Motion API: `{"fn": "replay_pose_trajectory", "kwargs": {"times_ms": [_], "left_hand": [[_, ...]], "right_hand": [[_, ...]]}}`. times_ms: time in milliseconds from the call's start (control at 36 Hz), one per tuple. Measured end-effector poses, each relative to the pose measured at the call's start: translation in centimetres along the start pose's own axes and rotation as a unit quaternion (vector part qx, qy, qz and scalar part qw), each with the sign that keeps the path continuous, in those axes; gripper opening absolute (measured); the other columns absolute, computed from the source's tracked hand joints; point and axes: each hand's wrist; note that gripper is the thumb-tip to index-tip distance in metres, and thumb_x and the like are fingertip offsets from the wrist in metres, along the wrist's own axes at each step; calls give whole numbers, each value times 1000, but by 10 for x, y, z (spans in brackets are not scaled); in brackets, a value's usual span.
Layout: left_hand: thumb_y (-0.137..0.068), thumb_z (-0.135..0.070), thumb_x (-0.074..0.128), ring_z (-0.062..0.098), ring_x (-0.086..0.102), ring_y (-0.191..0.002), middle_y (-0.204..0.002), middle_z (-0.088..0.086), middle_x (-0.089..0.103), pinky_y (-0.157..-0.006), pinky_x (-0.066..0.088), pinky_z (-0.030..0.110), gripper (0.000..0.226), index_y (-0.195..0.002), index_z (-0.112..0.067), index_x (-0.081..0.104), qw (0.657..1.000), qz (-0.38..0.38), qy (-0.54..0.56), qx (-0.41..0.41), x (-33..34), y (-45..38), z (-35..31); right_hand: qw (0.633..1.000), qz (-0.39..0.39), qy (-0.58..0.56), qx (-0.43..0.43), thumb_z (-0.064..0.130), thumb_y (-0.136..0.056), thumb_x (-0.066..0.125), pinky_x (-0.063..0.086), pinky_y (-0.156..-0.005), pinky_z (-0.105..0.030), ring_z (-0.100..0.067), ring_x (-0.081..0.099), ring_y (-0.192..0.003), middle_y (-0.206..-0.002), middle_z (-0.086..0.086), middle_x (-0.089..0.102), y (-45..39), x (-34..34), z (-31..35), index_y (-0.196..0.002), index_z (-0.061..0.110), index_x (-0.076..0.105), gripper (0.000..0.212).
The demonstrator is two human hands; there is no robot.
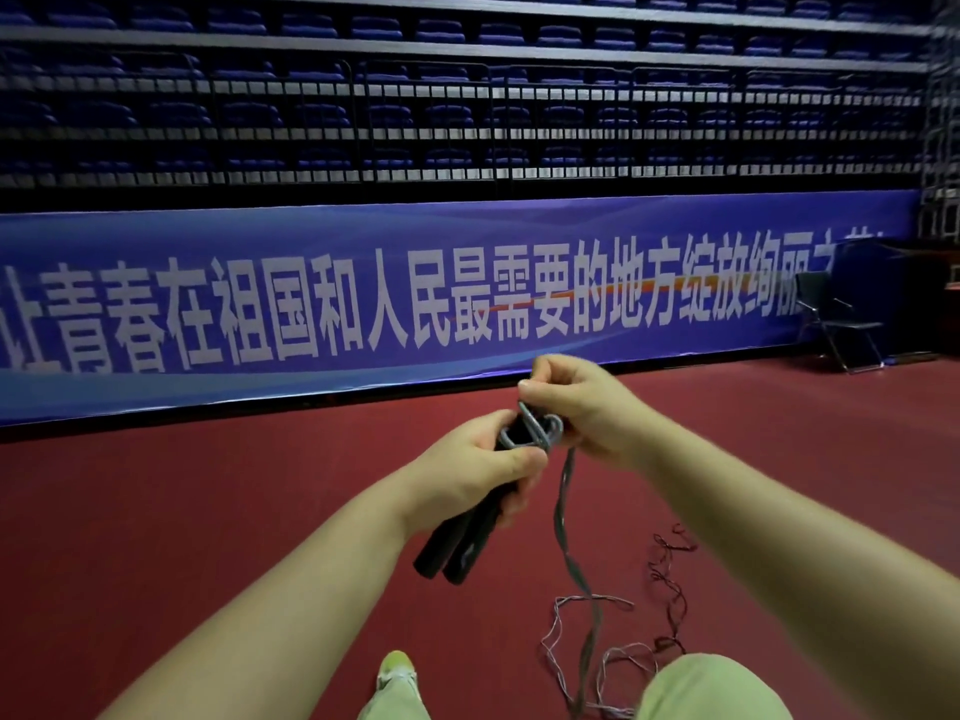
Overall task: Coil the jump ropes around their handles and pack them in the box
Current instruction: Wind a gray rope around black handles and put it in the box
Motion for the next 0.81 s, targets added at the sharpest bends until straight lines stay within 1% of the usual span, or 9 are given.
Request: {"fn": "replay_pose_trajectory", "kwargs": {"times_ms": [83,139,278,361,444,528,583,722,806], "left_hand": [[-93,-10,54,17,48,-50,-64,3,53,-50,44,29,12,-99,-5,45,999,-2,28,-17,2,-1,15],[-97,-5,50,17,48,-50,-64,4,53,-50,44,29,6,-94,-7,46,999,0,24,-33,1,0,20],[-95,-10,54,15,49,-47,-55,-2,54,-49,44,27,17,-78,-8,48,999,23,29,-26,1,-1,12],[-86,-19,57,15,49,-47,-60,-1,55,-48,44,27,15,-86,-8,47,997,13,75,-4,1,-3,9],[-83,-22,58,15,49,-48,-64,0,55,-47,44,27,21,-95,-8,47,992,12,122,11,-3,-3,9],[-88,-22,64,13,48,-48,-63,0,54,-47,43,27,21,-92,-9,48,988,-10,153,11,-8,-2,10],[-89,-20,60,13,48,-48,-63,0,54,-47,44,27,15,-90,-9,50,990,-37,134,3,-9,-1,12],[-96,-12,55,16,51,-52,-67,3,56,-49,45,30,16,-107,-3,48,996,-84,35,-10,-13,-1,15],[-93,-13,60,16,53,-54,-69,5,57,-52,46,32,29,-118,-9,46,995,-93,-29,-16,-17,0,10]], "right_hand": [[1000,-17,-7,23,26,-76,67,19,-43,-23,-14,34,-47,-55,-3,43,-3,5,-18,-65,15,44,28],[999,-1,30,37,27,-75,71,23,-45,-24,-13,37,-46,-54,-1,46,-5,5,-20,-63,17,46,29],[992,56,86,76,21,-84,68,21,-47,-27,-12,34,-47,-54,2,42,-11,4,1,-62,17,45,32],[993,38,76,82,31,-86,65,21,-42,-22,-10,32,-44,-53,3,39,-10,5,7,-62,18,43,35],[997,-4,76,33,34,-99,48,26,-44,-22,-8,35,-45,-54,4,44,0,10,1,-70,15,52,35],[998,-17,62,2,40,-101,41,33,-50,-19,-5,43,-53,-67,-1,47,11,11,-14,-100,-6,61,50],[996,-20,87,-1,48,-97,40,35,-53,-18,-5,43,-57,-71,-2,47,17,13,-22,-111,-6,59,60],[982,-42,184,-19,33,-103,37,36,-58,-25,-10,43,-62,-69,1,49,23,23,-18,-87,11,61,37],[972,-66,224,-39,26,-102,43,35,-56,-26,-6,44,-56,-63,5,51,23,29,-18,-90,12,67,30]]}}
Point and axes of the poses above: each hand's wrist, its own y-axis away from the middle knuckle, its own x-axis out of the palm, z = x × y
